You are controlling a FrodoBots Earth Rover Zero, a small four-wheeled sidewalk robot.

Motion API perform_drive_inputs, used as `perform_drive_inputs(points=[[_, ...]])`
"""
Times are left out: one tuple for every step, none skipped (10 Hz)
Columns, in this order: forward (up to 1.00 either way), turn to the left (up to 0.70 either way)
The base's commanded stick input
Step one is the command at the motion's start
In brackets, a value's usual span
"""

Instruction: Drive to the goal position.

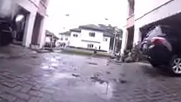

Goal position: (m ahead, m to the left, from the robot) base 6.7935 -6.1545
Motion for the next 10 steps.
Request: perform_drive_inputs(points=[[0.7,0.0],[0.7,0.0],[0.7,0.0],[0.7,0.0],[0.7,0.0],[0.7,0.0],[0.7,0.0],[0.7,0.0],[0.7,0.0],[0.7,0.0]])
